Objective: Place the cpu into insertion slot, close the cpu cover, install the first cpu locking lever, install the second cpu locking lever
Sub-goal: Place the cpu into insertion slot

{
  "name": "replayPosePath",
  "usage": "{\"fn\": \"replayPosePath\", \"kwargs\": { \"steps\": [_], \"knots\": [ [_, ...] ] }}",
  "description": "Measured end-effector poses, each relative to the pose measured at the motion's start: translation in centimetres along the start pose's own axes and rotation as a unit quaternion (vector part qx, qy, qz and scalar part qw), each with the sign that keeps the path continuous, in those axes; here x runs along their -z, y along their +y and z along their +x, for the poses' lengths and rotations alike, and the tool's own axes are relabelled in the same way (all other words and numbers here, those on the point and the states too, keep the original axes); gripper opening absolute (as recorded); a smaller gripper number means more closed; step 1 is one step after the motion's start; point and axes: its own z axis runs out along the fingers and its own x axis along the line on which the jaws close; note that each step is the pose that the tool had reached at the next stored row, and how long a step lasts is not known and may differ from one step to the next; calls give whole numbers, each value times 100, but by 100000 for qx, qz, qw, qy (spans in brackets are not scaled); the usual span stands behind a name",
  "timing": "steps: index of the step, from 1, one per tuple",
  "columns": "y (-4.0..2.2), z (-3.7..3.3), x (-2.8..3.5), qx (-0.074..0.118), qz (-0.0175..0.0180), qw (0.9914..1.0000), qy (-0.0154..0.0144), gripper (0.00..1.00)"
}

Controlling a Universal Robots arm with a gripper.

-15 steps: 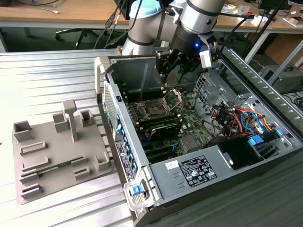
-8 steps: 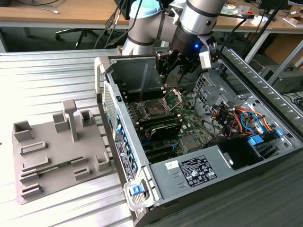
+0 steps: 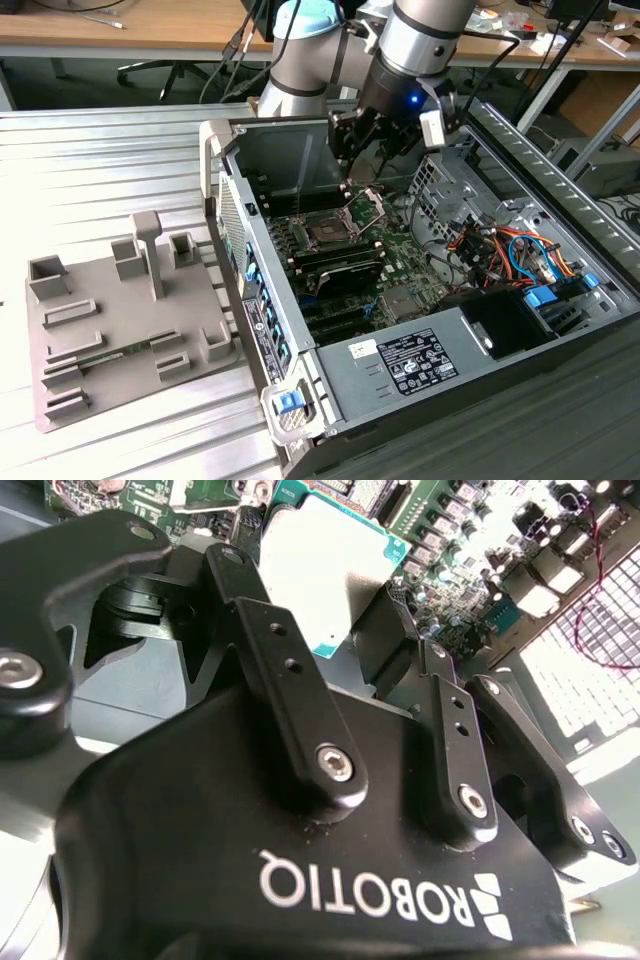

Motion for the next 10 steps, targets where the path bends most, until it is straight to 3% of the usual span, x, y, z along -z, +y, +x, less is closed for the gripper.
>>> {"fn": "replayPosePath", "kwargs": {
  "steps": [10],
  "knots": [
    [-2, -1, -22, 1, 3, 100000, 2, 55]
  ]
}}
